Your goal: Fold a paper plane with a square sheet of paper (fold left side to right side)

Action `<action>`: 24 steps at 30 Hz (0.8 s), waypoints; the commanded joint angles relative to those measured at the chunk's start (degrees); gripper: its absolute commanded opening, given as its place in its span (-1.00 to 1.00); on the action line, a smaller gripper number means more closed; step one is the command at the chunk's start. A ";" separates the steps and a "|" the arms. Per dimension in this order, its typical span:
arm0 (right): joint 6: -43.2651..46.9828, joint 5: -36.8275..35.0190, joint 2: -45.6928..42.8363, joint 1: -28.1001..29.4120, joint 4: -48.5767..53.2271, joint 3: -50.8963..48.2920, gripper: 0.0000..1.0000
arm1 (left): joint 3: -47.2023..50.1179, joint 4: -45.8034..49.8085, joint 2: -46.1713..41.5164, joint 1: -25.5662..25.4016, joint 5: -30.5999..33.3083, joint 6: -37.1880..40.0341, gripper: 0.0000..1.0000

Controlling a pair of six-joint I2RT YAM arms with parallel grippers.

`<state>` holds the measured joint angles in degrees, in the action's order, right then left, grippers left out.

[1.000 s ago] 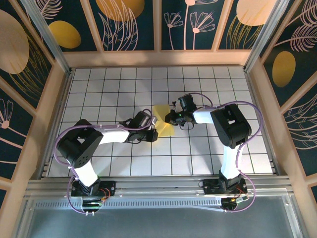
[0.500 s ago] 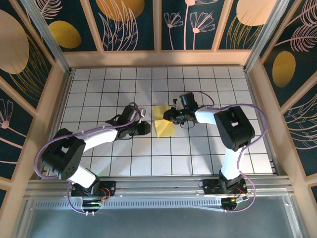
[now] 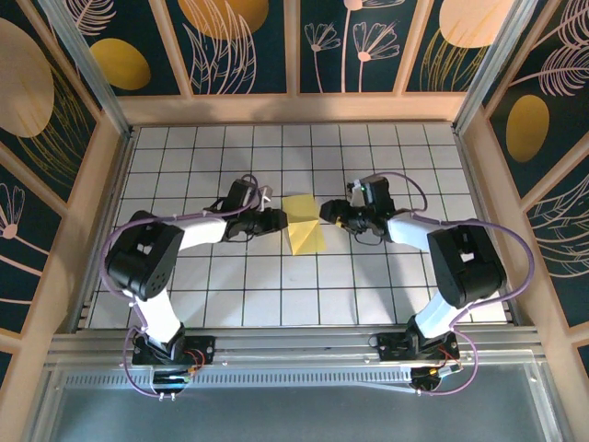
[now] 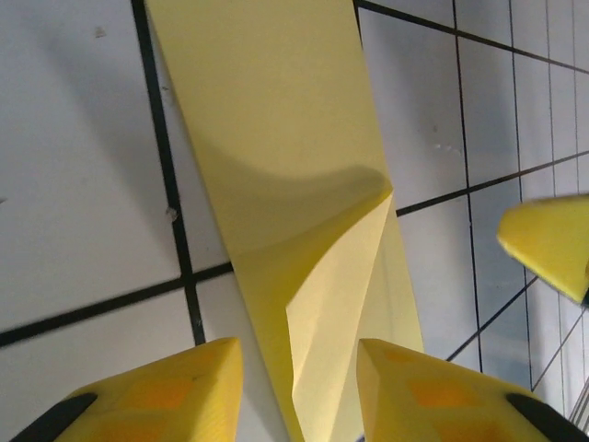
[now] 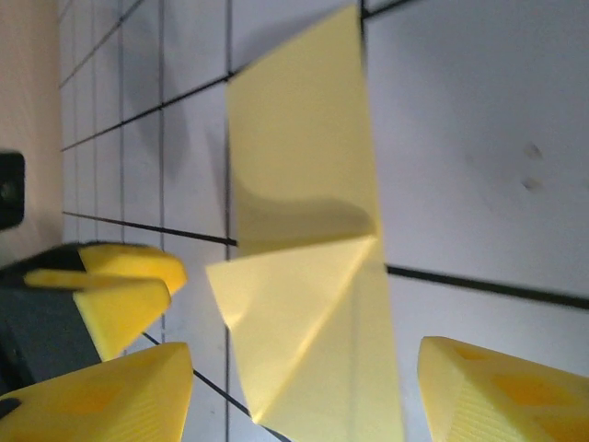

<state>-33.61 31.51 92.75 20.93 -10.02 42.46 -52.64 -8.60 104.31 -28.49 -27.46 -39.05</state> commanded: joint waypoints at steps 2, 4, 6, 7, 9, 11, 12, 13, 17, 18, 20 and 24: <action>0.11 -0.04 -2.54 -0.63 -3.28 -2.28 0.32 | -2.74 -0.89 4.64 0.06 -4.06 2.52 -0.39; 0.34 -0.13 -2.57 -1.02 -2.69 -2.64 0.33 | -5.16 -0.96 6.32 0.09 -5.03 3.07 -0.47; 0.46 -0.17 -2.81 -1.14 -2.72 -3.12 0.32 | -5.61 -1.57 7.28 0.05 -6.06 3.14 -0.56; 0.47 -0.01 -2.81 -1.20 -2.94 -3.38 0.33 | -5.80 -1.75 7.77 0.09 -6.40 3.17 -0.61; 0.64 0.54 -2.60 -1.21 -3.33 -3.52 0.33 | -5.91 -2.25 7.95 0.08 -6.78 3.19 -0.73; 0.85 1.46 -1.99 -1.24 -3.77 -3.65 0.33 | -5.19 -3.39 7.17 0.10 -6.55 3.06 -0.84; 0.74 1.98 -1.67 -1.24 -4.02 -3.66 0.32 | -4.43 -4.33 6.21 0.02 -6.17 2.83 -0.88; 0.54 2.59 -1.18 -1.22 -4.55 -3.78 0.29 | -3.49 -5.63 4.96 0.07 -5.80 2.53 -0.91; -0.89 4.55 0.31 -0.48 -7.73 -4.06 0.21 | 1.67 -11.10 0.02 0.03 -4.90 -0.55 -0.93; -1.42 4.93 0.76 -0.20 -8.80 -3.97 0.18 | 3.00 -12.73 -1.04 0.05 -4.85 -1.81 -0.93; -2.44 5.52 2.02 0.57 -10.81 -3.67 0.14 | 5.36 -15.84 -2.86 0.06 -4.61 -4.01 -0.94; -4.11 5.41 4.51 2.41 -14.90 -2.65 0.10 | 8.87 -20.44 -5.32 0.02 -4.31 -7.47 -0.94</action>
<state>-35.94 35.75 95.53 22.00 -19.55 39.38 -45.82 -22.26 100.99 -28.49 -32.12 -42.72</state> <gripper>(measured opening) 0.556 0.044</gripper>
